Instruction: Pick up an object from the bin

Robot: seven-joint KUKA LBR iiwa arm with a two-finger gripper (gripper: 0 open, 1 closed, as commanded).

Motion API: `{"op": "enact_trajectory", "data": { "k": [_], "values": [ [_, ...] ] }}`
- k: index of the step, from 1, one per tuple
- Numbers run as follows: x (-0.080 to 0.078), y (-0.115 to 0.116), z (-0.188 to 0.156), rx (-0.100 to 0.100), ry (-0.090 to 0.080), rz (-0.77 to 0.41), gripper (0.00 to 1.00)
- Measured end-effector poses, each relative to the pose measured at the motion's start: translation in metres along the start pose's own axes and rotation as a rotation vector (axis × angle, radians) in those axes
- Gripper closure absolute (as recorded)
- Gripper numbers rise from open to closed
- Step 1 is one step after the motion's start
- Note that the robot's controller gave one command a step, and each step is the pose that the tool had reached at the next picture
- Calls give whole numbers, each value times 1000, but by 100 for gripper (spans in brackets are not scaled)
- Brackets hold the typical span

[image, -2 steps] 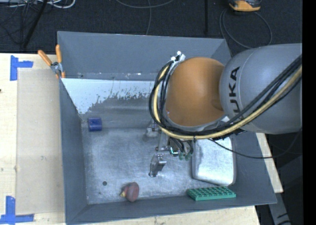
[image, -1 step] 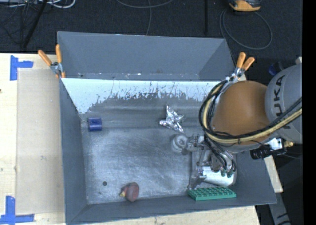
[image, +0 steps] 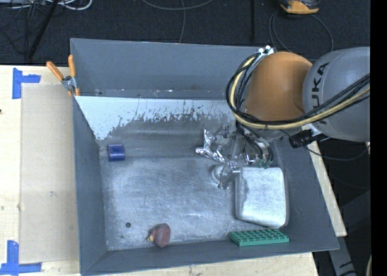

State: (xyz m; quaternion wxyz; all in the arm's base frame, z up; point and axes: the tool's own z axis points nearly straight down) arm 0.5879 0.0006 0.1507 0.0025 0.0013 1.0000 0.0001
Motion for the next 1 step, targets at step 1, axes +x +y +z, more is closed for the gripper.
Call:
{"op": "enact_trajectory", "data": {
  "k": [1],
  "values": [
    [-5, -18, 76, -1, 5, 98, 0]
  ]
}}
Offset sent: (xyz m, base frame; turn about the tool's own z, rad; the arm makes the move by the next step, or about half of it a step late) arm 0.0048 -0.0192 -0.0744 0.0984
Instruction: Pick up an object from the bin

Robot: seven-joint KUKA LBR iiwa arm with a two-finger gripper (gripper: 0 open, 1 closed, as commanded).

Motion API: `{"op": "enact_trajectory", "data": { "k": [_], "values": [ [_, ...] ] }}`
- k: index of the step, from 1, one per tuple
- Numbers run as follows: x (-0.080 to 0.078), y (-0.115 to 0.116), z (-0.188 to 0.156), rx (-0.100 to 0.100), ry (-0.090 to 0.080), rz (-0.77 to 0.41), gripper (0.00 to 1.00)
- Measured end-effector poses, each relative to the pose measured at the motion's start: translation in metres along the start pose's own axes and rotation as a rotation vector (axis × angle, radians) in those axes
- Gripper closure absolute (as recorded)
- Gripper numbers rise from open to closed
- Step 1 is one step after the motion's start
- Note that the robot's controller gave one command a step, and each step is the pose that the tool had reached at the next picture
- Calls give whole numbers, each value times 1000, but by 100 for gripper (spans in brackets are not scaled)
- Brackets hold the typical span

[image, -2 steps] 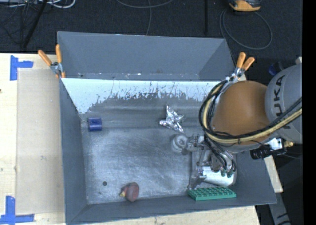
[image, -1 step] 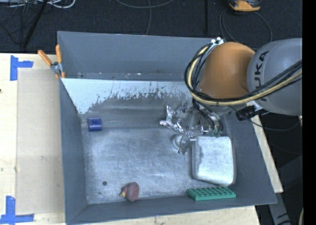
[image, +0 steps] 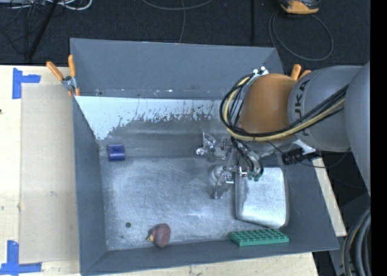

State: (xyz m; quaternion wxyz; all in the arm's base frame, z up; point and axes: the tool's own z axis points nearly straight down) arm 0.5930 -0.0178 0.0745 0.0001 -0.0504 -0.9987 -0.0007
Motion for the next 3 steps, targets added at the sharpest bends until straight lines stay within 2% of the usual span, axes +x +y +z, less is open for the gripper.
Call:
{"op": "enact_trajectory", "data": {
  "k": [1, 2, 3],
  "values": [
    [0, 0, -3, -1, 2, 2, 100],
    [0, -1, -2, 0, 1, 3, 0],
    [-5, -43, 0, -1, -5, 103, 0]
  ]
}}
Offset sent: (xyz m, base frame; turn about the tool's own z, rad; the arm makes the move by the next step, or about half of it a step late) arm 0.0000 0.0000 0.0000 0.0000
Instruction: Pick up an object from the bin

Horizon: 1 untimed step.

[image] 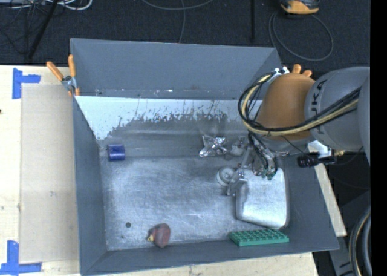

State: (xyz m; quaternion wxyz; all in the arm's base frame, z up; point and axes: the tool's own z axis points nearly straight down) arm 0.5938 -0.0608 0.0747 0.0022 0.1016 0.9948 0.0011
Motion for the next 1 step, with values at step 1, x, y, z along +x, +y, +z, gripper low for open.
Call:
{"op": "enact_trajectory", "data": {
  "k": [1],
  "values": [
    [0, 0, -1, 0, 4, 1, 100]
  ]
}}
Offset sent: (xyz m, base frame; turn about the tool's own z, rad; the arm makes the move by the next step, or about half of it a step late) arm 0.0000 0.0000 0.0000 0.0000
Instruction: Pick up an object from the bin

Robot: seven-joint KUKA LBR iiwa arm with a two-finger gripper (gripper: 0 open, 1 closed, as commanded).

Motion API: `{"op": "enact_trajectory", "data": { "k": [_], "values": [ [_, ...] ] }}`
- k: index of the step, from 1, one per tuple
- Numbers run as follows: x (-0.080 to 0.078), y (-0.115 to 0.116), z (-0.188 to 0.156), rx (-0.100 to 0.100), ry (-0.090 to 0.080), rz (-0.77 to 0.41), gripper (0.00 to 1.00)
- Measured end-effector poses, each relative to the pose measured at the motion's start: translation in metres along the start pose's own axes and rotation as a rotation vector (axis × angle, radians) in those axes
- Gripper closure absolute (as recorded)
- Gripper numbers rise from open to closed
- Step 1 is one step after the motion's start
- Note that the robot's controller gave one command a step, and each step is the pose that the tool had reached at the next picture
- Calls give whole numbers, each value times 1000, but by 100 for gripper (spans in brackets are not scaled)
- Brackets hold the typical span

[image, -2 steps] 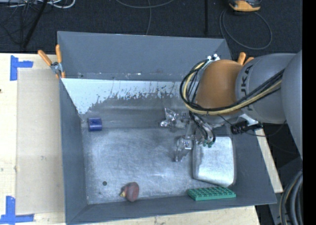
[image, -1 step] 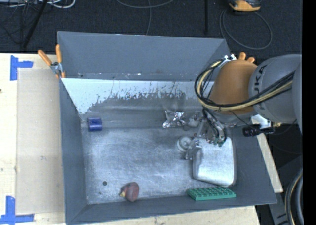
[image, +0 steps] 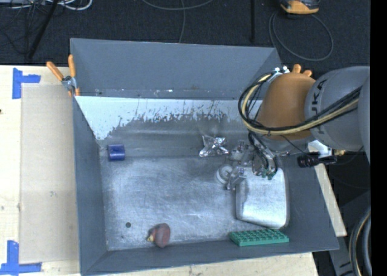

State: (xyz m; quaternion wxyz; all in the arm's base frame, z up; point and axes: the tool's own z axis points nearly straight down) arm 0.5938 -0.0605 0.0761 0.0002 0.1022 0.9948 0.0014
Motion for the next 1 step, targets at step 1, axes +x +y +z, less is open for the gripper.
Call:
{"op": "enact_trajectory", "data": {
  "k": [1],
  "values": [
    [3, 21, -188, 0, -9, -43, 100]
  ]
}}
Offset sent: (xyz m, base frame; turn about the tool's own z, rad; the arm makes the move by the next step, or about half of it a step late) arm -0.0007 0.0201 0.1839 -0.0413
